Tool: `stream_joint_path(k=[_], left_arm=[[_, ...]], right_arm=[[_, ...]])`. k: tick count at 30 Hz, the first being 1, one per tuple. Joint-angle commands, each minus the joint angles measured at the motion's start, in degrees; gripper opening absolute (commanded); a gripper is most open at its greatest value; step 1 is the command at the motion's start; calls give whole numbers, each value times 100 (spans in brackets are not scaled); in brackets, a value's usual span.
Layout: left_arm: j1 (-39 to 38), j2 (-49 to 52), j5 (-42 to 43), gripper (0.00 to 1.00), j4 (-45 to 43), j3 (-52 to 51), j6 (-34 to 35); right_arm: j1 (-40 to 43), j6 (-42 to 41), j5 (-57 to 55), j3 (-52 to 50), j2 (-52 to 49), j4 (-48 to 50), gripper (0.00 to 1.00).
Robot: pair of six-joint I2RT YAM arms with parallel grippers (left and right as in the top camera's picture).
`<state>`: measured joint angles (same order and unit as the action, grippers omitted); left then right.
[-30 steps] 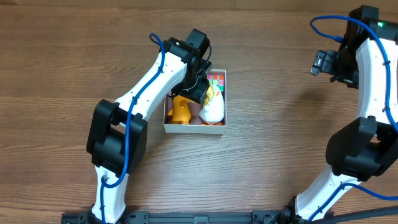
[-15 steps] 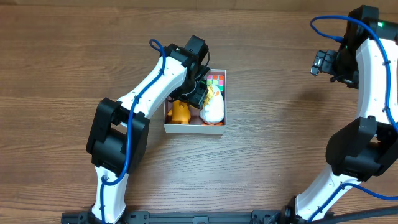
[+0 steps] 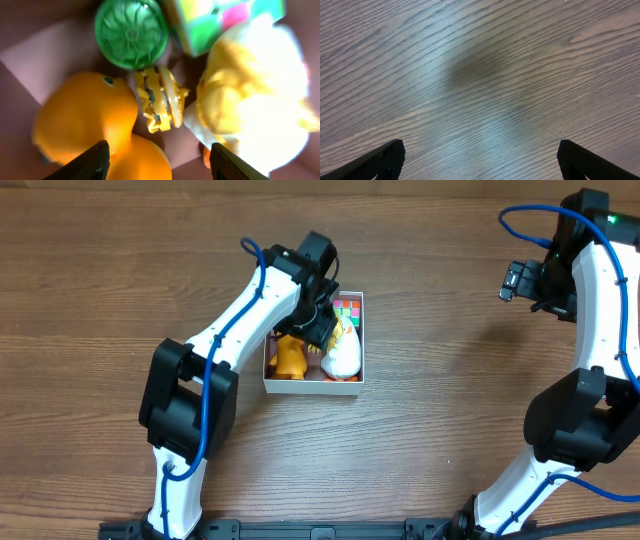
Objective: Pack container
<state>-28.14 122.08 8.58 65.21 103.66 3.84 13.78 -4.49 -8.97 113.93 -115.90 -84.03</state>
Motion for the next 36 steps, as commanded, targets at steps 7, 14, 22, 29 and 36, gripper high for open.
stream_joint_path(k=[7,14,22,29,36], left_arm=[[201,35,-72,67,1051,2205,-131],[503,-31,-791,100,2114,3309,-129],[922,-435,-861,100,2983,3834,-125],[975,-1427,-955,100,3088,3834,44],[968,-2448,-1001,100,3158,3630,267]], right_arm=[[-20,-15,7,-4,-11,24,100],[-20,-15,7,-4,-11,24,100],[-20,-15,7,-4,-11,24,100],[-20,-15,7,-4,-11,24,100],[-20,-15,7,-4,-11,24,100]])
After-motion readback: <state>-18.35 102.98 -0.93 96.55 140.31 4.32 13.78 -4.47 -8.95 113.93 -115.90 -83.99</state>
